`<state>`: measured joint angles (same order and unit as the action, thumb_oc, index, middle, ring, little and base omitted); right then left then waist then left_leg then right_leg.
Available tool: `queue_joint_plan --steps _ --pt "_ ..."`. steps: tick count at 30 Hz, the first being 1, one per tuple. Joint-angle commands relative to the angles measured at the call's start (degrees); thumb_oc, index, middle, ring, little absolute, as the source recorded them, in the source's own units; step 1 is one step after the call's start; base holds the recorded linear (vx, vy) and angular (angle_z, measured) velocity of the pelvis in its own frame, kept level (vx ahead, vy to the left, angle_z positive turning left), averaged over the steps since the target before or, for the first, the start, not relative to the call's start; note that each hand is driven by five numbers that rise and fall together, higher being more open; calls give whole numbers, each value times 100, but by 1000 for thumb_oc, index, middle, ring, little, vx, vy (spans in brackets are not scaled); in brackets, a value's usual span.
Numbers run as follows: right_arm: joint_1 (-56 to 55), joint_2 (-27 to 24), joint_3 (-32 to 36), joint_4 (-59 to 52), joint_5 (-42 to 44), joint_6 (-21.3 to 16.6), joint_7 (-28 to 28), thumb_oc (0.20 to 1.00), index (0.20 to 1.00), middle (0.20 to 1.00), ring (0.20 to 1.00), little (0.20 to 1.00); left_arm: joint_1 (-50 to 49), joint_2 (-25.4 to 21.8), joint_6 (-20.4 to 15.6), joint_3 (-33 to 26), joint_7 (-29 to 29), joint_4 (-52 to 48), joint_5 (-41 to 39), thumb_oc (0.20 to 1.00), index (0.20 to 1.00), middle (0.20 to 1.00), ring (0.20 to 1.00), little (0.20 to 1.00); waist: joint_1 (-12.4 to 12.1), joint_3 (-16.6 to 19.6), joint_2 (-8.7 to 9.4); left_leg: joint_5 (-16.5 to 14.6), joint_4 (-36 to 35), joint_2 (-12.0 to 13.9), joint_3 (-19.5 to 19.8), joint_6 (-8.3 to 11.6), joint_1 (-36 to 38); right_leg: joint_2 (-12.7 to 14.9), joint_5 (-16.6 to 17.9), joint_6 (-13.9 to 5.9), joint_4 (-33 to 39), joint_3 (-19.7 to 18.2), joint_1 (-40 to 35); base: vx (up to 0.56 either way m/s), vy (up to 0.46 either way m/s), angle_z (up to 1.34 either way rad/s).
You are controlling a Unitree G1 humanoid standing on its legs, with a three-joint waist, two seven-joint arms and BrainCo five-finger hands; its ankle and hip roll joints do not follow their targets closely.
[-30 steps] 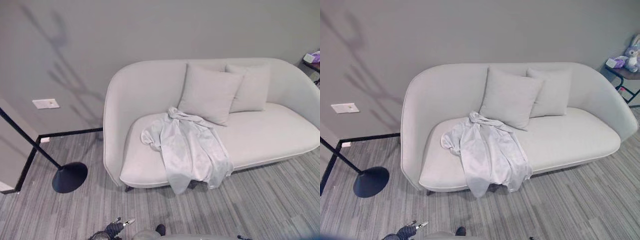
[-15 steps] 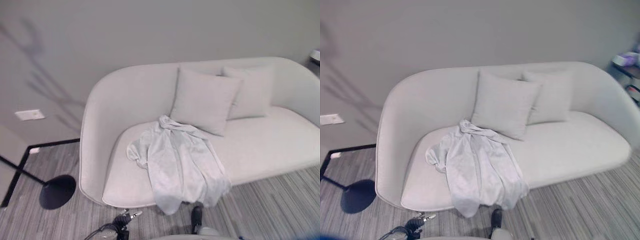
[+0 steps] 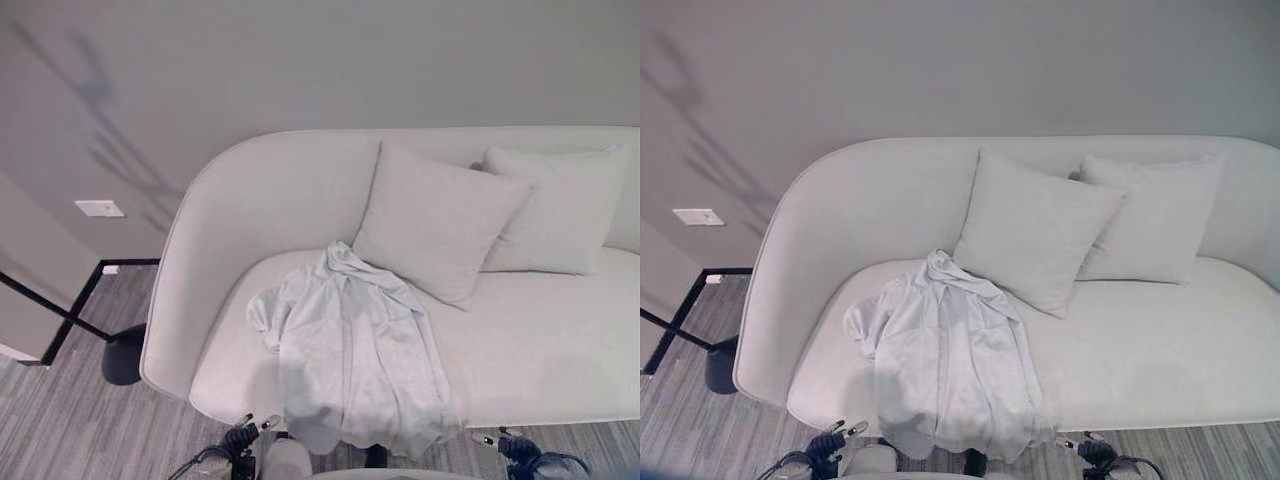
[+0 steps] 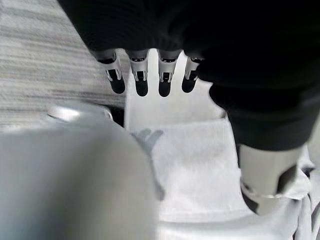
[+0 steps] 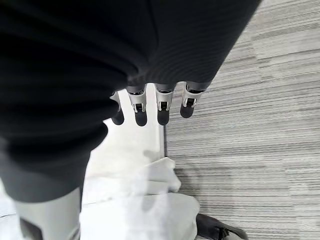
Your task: Hang the clothes on the sofa on the clothes rack.
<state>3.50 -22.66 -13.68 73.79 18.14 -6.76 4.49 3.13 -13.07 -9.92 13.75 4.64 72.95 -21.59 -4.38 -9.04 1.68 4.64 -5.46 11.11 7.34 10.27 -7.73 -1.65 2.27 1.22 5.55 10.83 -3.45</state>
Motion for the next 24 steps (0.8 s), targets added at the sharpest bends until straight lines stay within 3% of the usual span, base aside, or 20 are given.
queue_joint_plan --steps 1,6,13,20,24 --pt "-184 -60 -27 -139 -28 -45 -17 1000 1000 1000 1000 1000 191 -91 -193 38 -53 69 -197 1000 1000 1000 1000 1000 -79 173 -100 -11 129 -176 8 -318 583 886 -31 -926 -55 -179 -69 149 236 -38" --pt "-266 103 35 -104 -48 -26 -4 1000 1000 1000 1000 1000 130 -269 -189 -83 -65 155 21 1000 1000 1000 1000 1000 -137 274 75 -291 46 -563 -258 -456 780 1315 250 -1180 -55 -297 122 58 240 -24" --pt "-339 199 151 56 -69 17 6 1000 1000 1000 1000 1000 158 -353 -234 -195 -109 194 108 1000 1000 1000 1000 1000 -221 256 209 -513 46 -890 -377 -655 825 1736 486 -1425 -55 -220 179 30 142 -4" --pt "-274 106 244 -46 -122 6 -36 1000 1000 1000 1000 1000 215 -382 -295 -56 -162 -263 117 1000 1000 1000 1000 1000 -213 286 236 -587 46 -983 -427 -688 845 1930 583 -1520 -55 -90 169 53 29 -1" --pt "-54 -222 358 -521 -140 -38 -165 1000 1000 1000 1000 1000 259 -607 -342 151 -272 -1513 84 1000 1000 1000 1000 1000 -179 155 224 -555 46 -947 -395 -677 765 1911 601 -1516 -55 -127 288 -17 -43 -1"
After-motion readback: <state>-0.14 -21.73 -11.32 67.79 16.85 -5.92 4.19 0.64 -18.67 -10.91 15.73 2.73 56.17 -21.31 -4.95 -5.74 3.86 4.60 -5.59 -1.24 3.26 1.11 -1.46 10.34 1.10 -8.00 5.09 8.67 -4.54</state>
